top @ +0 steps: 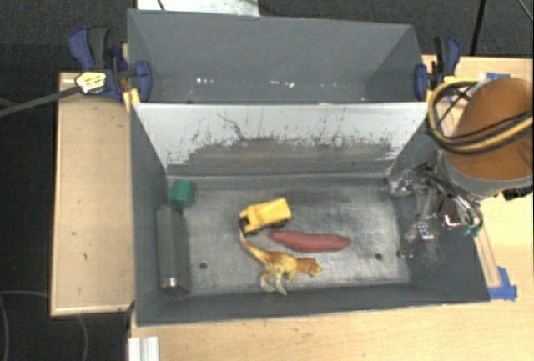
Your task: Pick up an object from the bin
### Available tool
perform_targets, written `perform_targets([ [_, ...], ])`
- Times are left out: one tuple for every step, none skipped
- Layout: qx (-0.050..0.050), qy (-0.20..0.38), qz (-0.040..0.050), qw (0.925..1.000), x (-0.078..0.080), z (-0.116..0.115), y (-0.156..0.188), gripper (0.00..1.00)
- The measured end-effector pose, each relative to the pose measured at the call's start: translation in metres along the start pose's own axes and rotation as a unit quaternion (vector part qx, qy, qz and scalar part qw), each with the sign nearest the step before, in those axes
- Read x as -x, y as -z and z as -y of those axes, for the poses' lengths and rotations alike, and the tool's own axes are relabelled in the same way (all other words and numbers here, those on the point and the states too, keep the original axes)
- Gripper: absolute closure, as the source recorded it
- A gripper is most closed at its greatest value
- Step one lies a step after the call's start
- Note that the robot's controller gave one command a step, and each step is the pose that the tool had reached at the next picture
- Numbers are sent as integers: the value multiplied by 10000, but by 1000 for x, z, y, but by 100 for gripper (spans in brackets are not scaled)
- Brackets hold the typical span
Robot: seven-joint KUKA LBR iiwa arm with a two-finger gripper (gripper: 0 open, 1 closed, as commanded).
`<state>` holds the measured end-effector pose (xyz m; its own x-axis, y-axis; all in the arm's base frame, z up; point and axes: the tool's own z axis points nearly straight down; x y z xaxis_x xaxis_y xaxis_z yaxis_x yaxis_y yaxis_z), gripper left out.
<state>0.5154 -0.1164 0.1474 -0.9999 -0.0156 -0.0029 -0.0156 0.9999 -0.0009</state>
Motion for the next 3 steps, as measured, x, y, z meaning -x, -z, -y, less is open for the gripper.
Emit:
perform_targets([
  [0, 5, 0, 10000, 0, 0, 0, 0],
  [-7, 291, -3, 9996, 16, -31, 6, 0],
  [1, 411, 58, 9991, 45, -51, -28, 0],
])
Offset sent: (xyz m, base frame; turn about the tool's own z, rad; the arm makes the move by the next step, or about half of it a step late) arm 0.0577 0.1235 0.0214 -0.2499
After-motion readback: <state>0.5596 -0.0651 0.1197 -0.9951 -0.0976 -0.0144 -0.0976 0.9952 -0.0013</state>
